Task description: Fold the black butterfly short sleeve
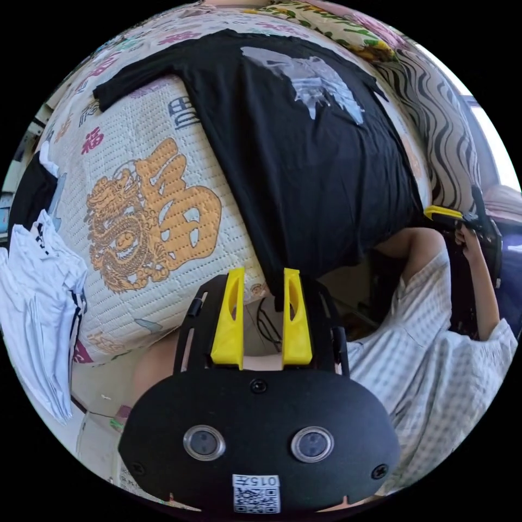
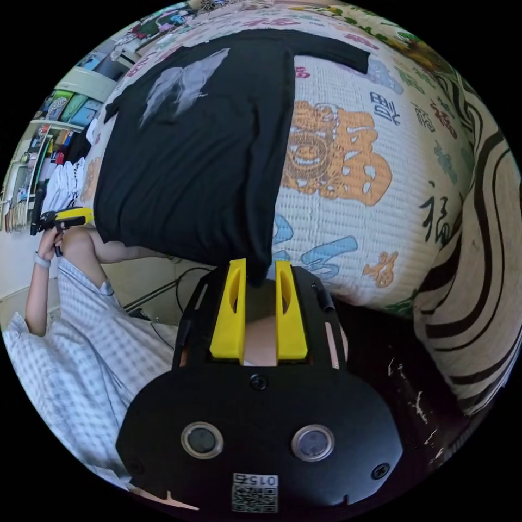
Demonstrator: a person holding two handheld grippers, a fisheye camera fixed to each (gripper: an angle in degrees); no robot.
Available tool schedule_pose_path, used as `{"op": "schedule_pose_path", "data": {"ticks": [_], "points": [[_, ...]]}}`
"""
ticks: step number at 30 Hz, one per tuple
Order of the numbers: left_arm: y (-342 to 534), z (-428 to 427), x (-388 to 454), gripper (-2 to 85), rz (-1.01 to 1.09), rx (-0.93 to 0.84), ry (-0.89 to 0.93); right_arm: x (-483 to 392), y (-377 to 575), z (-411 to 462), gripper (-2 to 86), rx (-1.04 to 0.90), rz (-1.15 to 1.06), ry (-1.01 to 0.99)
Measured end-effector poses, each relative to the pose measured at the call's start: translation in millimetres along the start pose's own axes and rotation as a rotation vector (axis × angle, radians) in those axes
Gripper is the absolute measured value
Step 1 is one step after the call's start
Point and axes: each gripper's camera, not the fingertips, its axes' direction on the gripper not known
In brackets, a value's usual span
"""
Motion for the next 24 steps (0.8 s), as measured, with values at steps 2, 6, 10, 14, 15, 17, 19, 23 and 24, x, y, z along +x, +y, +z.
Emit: {"op": "schedule_pose_path", "data": {"ticks": [2, 6, 10, 14, 15, 17, 19, 23, 24], "points": [[-6.2, 12.9, 15.9, 10.4, -0.031, 0.020, -0.045, -10.8, 2.7, 17.6, 8.2, -0.008, 0.032, -0.018], [-14.7, 31.1, 40.9, 10.2, -0.034, 0.038, -0.109, -33.6, 4.6, 36.6, 7.7, 0.017, 0.074, 0.098], [-29.9, 52.0, 68.8, 9.5, -0.013, 0.025, -0.171, -60.3, 9.3, 52.2, 6.7, 0.033, 0.036, 0.262], [-41.5, 72.2, 90.3, 4.7, 0.030, 0.031, -0.138, -70.5, 18.3, 57.3, 1.0, 0.064, 0.003, 0.278], [-43.0, 75.7, 92.8, 3.4, 0.036, 0.034, -0.120, -71.3, 19.6, 57.8, 0.6, 0.066, -0.001, 0.278], [-50.8, 88.3, 102.6, 0.8, 0.034, 0.045, -0.109, -73.9, 25.7, 58.6, -0.4, 0.076, -0.014, 0.280], [-58.9, 96.8, 111.2, 0.1, 0.040, 0.038, -0.116, -75.6, 30.6, 58.6, -0.7, 0.077, -0.031, 0.298], [-73.8, 115.9, 132.3, -0.4, 0.083, 0.029, -0.167, -73.8, 42.2, 58.4, -0.9, 0.068, -0.051, 0.322], [-76.0, 119.1, 134.4, -0.4, 0.085, 0.029, -0.166, -72.8, 43.7, 58.4, -0.9, 0.067, -0.049, 0.318]]}}
